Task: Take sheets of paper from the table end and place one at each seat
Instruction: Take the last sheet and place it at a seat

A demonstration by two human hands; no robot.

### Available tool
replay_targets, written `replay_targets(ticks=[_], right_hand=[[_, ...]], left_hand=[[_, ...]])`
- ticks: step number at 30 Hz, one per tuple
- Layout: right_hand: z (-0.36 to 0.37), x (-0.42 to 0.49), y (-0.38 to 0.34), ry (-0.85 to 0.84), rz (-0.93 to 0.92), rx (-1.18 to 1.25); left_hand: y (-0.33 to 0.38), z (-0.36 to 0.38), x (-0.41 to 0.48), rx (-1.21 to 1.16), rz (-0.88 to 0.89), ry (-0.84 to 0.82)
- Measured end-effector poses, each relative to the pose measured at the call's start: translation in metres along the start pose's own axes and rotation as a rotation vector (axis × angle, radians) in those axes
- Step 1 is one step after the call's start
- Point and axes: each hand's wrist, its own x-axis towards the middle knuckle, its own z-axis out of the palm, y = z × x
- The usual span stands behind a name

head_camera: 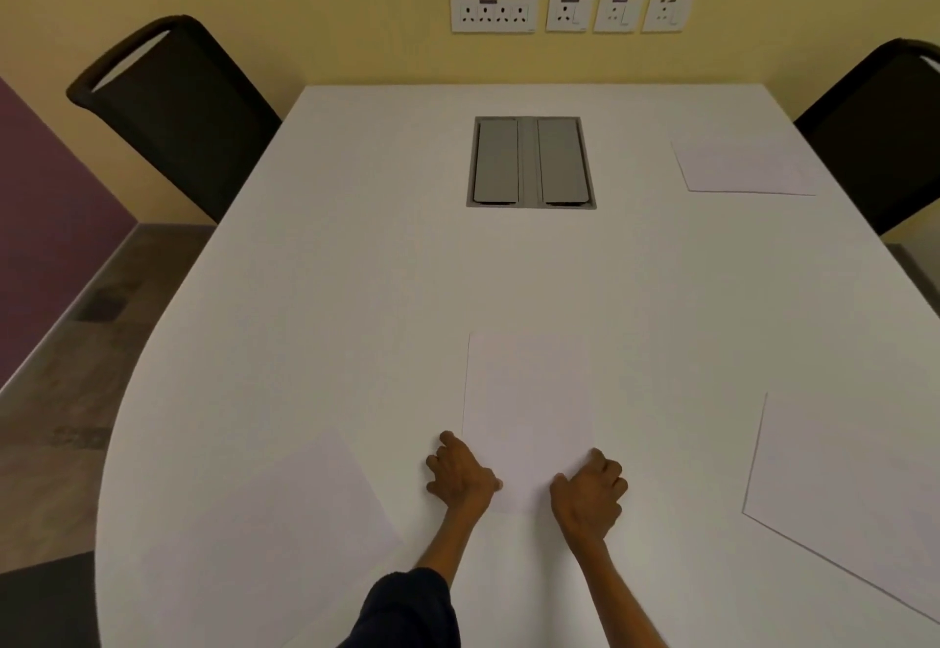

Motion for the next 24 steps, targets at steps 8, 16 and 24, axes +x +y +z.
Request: replay_targets(ticks=[8, 16, 24], right_hand=[[0.008, 0.006, 0.000, -0.034, 0.108, 0.305], [-0.010, 0.005, 0.013, -0.213, 0.068, 0.731], [-0.056, -0.017, 0.014, -0.375, -0.062, 0.909]], left_hand=[[-0.002, 0.003, -0.008, -0.064, 0.022, -0.016], [-0.008, -0.004, -0.013, -0.514, -0.053, -0.115], [-0.015, -0.029, -0.027, -0.733, -0.003, -0.219]])
